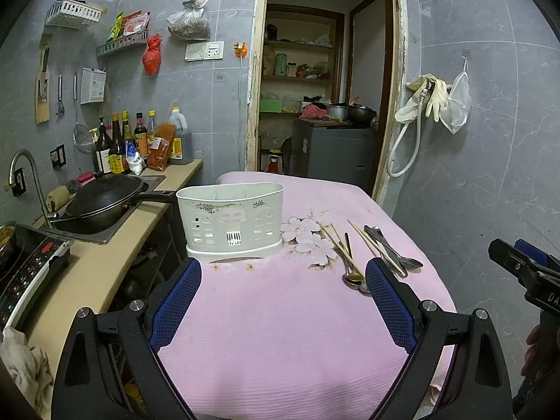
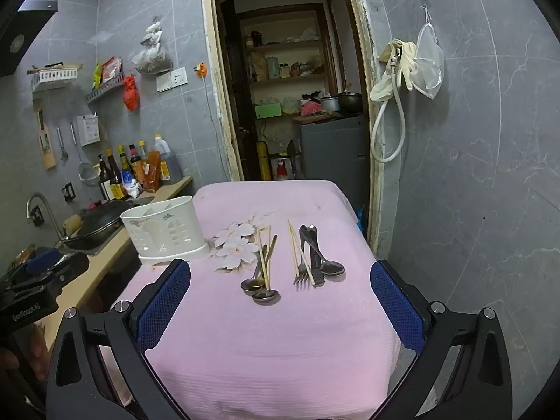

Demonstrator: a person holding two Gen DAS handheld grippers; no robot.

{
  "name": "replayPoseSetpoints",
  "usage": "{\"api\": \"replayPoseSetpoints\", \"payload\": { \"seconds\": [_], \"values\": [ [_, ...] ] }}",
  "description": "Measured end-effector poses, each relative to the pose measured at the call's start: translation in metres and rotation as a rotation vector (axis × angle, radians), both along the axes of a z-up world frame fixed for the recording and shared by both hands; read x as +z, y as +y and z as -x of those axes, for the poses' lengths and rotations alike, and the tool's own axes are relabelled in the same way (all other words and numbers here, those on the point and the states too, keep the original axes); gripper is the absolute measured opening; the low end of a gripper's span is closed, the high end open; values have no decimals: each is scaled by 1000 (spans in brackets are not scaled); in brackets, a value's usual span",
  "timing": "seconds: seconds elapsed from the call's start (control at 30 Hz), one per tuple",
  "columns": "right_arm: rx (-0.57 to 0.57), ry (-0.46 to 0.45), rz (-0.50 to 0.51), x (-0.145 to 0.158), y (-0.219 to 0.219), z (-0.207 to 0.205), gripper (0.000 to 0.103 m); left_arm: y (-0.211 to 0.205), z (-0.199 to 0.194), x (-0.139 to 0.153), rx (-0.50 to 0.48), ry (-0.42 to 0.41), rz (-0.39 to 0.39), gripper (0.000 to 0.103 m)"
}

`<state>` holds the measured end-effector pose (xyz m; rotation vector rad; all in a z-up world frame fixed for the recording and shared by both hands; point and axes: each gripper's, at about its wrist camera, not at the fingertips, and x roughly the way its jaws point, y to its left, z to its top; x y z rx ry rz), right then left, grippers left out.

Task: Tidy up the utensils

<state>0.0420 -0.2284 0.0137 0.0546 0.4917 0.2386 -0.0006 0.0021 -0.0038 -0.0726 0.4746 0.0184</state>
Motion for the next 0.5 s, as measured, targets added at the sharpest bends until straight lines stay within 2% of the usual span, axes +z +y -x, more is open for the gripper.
{"api": "replayPoseSetpoints", "payload": {
  "seconds": [0.5],
  "values": [
    [0,-2,1,1,2,0,103,2,-5,-3,0,1,2,92]
  ]
}}
